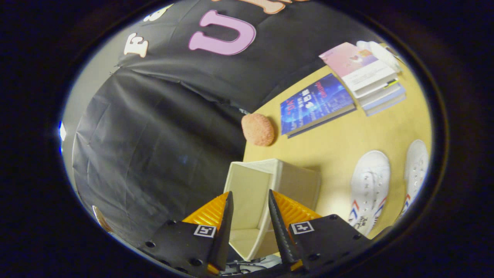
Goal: Open the storage box then place both shoes into the box .Put the left shoe in first, then the right shoe, with the right side of both shoes facing outward in a uniform manner.
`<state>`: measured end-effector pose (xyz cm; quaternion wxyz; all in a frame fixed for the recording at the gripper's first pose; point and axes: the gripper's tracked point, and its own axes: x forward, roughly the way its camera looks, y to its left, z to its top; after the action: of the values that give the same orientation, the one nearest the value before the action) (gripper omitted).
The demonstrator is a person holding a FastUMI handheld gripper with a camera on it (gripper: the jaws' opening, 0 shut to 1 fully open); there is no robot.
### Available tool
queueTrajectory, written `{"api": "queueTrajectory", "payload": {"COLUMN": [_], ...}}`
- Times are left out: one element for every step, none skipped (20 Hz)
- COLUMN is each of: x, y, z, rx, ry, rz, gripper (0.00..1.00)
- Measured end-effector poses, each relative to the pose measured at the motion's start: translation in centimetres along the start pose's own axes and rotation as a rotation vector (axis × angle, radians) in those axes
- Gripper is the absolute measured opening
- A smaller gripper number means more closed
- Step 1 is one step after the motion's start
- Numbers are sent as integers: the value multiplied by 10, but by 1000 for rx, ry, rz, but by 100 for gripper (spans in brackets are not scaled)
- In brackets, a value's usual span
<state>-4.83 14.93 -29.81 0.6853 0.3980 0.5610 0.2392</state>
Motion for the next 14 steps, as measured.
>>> {"api": "queueTrajectory", "payload": {"x": [-5, -8, -13, -17, -22, -26, -29, -33, -37, -38, -41, -43, -48, -53], "y": [-13, -24, -34, -42, -50, -58, -68, -76, -83, -89, -97, -108, -118, -123], "z": [1, 2, 2, 3, 3, 4, 3, 2, 1, 1, 0, -1, -5, -11], "rx": [9, 22, 41, 58, 72, 83, 91, 101, 115, 128, 136, 139, 140, 140], "ry": [-10, -19, -30, -39, -47, -55, -62, -67, -72, -77, -81, -83, -82, -72], "rz": [-23, -44, -63, -77, -90, -107, -125, -146, -162, -172, -195, -227, -253, -273], "gripper": [56, 56, 56, 56, 56, 56, 56, 56, 56, 56, 56, 61, 66, 72]}}
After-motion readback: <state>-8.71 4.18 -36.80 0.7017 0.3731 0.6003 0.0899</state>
